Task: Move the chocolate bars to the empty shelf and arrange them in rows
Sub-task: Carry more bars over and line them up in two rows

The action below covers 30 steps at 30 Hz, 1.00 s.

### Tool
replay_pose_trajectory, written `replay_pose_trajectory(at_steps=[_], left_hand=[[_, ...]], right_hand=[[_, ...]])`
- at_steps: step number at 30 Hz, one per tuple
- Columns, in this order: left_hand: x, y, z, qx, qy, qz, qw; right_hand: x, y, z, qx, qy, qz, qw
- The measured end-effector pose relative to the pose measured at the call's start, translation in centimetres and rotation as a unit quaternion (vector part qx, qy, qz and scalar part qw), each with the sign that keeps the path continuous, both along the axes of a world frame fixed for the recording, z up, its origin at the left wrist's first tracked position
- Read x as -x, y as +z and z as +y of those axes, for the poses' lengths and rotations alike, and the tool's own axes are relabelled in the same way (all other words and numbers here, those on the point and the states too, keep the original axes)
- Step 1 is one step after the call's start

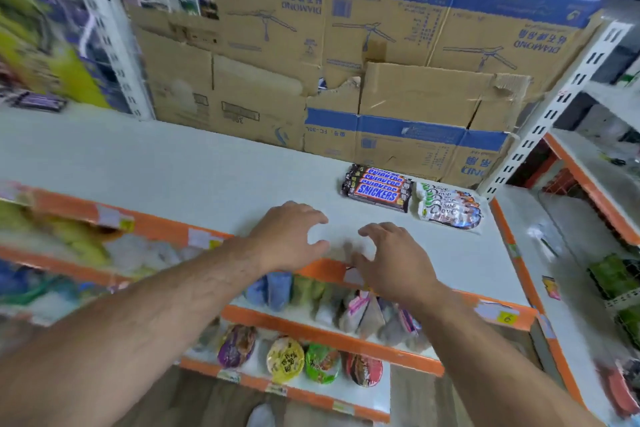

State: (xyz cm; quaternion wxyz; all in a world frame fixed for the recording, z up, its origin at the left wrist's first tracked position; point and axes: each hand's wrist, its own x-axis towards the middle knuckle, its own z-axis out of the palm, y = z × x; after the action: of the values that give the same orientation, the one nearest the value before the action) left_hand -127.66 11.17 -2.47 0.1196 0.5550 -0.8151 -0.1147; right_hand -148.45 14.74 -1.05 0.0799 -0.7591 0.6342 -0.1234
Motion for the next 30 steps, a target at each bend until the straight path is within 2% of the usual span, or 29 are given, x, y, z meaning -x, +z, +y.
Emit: replay_pose_trajectory(at_steps=[7, 12, 17, 30], left_hand=[[-8.7, 1.5, 6.7, -0.018, 0.137, 0.012, 0.99], [-14.7, 1.9, 9.8, -0.003, 0.189, 0.03, 0.982], [-21.0, 1.8, 11.8, 0.012, 0.211, 0.049, 0.976], [-48.1, 2.6, 13.0, 0.061, 0.253, 0.049, 0.964]], right_hand=[[-8.0, -0.4, 1.9, -0.014, 0.114, -0.037, 0.993], [-13.8, 0.1, 2.9, -0.03, 0.189, -0.035, 0.981], [-20.5, 0.4, 2.6, -0.034, 0.216, -0.014, 0.976], [-50.5, 0.7, 2.1, -0.01, 0.274, 0.0, 0.962]])
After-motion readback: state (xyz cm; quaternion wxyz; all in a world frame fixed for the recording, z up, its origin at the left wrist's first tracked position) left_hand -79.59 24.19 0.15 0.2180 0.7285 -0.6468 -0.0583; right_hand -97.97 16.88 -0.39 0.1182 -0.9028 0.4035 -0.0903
